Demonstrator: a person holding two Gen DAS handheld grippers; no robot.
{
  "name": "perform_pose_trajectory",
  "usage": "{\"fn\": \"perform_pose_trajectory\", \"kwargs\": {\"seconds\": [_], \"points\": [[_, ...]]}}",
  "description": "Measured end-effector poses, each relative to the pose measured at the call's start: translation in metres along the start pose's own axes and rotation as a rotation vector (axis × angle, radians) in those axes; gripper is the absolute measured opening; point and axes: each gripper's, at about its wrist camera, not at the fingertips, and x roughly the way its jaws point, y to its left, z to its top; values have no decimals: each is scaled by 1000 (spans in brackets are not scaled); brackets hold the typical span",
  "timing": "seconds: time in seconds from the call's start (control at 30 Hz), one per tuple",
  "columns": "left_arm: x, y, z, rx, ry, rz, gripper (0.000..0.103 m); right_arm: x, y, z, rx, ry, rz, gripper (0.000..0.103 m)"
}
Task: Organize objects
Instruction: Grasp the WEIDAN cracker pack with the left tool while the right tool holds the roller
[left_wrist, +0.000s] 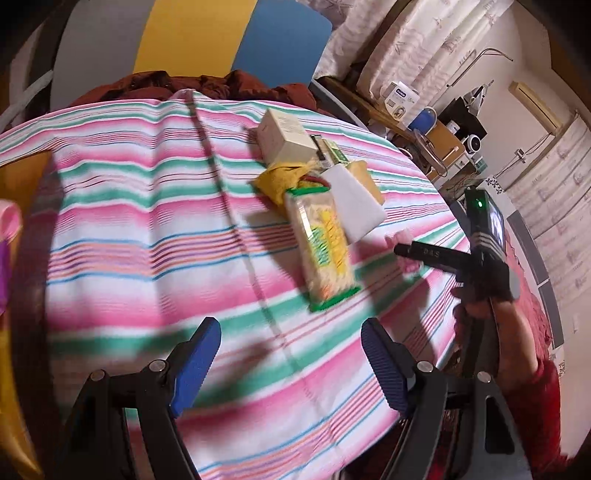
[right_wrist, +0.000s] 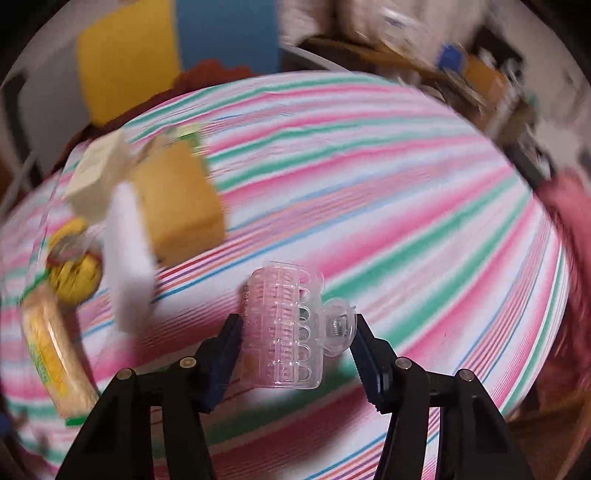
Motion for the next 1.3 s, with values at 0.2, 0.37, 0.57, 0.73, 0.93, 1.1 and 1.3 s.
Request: {"fn": "perform_pose_trajectory", "kwargs": {"seconds": [0.2, 0.37, 0.57, 0.73, 0.93, 1.1, 1.3], "points": [[36, -25, 22, 13, 28, 30, 80, 2, -9, 2, 41, 14, 17, 59], [63, -50, 38, 71, 34, 103, 80, 1, -8, 2, 28, 5, 11, 59], [92, -56, 39, 172, 31, 225, 75, 3, -8, 4, 29, 3, 20, 59], [84, -35, 30, 172, -38, 196, 53, -1, -5, 5, 19, -12, 24, 59], [70, -24, 10, 270, -106, 150, 47, -6, -3, 4, 5, -28, 38, 59], [58, -13, -2, 269, -138, 118, 45, -11, 2, 4, -10, -48, 45, 58], [48, -6, -14, 264, -162, 101, 44, -17, 5, 6, -17, -90, 62, 58]]}}
